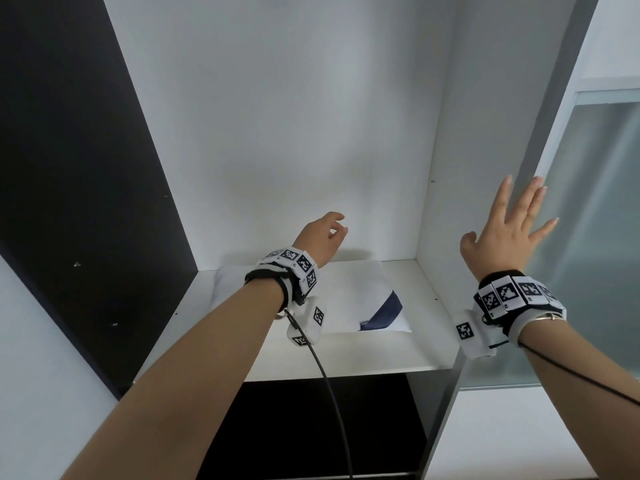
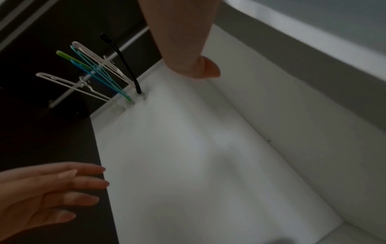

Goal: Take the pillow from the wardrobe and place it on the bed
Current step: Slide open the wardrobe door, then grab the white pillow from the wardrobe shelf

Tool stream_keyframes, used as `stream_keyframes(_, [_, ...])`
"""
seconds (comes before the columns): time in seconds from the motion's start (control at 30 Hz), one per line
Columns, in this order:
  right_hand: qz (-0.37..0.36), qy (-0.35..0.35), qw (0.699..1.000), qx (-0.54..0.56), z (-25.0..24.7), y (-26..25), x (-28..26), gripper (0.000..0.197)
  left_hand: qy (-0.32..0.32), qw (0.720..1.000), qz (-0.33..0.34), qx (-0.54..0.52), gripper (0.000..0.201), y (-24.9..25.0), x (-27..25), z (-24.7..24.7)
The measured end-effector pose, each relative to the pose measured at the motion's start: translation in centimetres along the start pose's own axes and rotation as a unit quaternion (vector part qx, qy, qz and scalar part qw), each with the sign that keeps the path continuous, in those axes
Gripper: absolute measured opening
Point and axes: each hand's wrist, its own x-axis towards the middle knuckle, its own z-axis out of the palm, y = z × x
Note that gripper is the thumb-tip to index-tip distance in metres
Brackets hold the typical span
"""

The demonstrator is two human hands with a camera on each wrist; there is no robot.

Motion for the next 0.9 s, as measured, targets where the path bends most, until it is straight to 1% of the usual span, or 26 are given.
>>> stream_keyframes(0.1, [-0.015, 0.023, 1.000, 0.006, 0.8, -0.9, -0.2, 0.096, 0.022, 1.000, -0.017, 0.007, 0.036, -0.8, 0.2, 0.5])
stream_keyframes(0.27, [-0.069, -0.020, 0.997, 0.037, 4.6, -3.9, -1.8, 0.087, 0.045, 0.997, -0.058, 0.019, 0.035, -3.5, -0.1, 1.3])
stream_keyframes(0.37, [-0.099, -0.066, 0.991, 0.056, 7.2, -5.6, -2.9, 0.081, 0.044, 0.995, -0.083, 0.039, 0.035, -5.8, 0.1, 1.4])
stream_keyframes(0.43, [-0.122, -0.089, 0.986, 0.076, 9.0, -6.5, -3.4, 0.072, 0.042, 0.993, -0.096, 0.047, 0.035, -7.4, 0.5, 1.4])
stream_keyframes(0.53, [-0.154, -0.117, 0.974, 0.116, 11.9, -7.6, -3.7, 0.051, 0.044, 0.991, -0.111, 0.061, 0.033, -10.3, 1.9, 1.2])
stream_keyframes(0.63, [-0.157, -0.165, 0.964, 0.139, 15.2, -8.7, -3.6, 0.034, 0.038, 0.988, -0.125, 0.080, 0.031, -13.8, 3.9, 1.0])
stream_keyframes(0.7, [-0.158, -0.201, 0.958, 0.130, 17.4, -9.5, -3.7, 0.029, 0.036, 0.986, -0.137, 0.086, 0.030, -16.6, 5.3, 0.9])
stream_keyframes(0.8, [-0.143, -0.248, 0.953, 0.102, 20.8, -10.6, -3.7, 0.027, 0.028, 0.981, -0.163, 0.100, 0.029, -20.9, 7.7, 0.9])
stream_keyframes(0.9, [-0.117, -0.300, 0.945, 0.061, 24.2, -11.5, -4.0, 0.029, 0.019, 0.973, -0.195, 0.123, 0.030, -25.1, 9.7, 1.0])
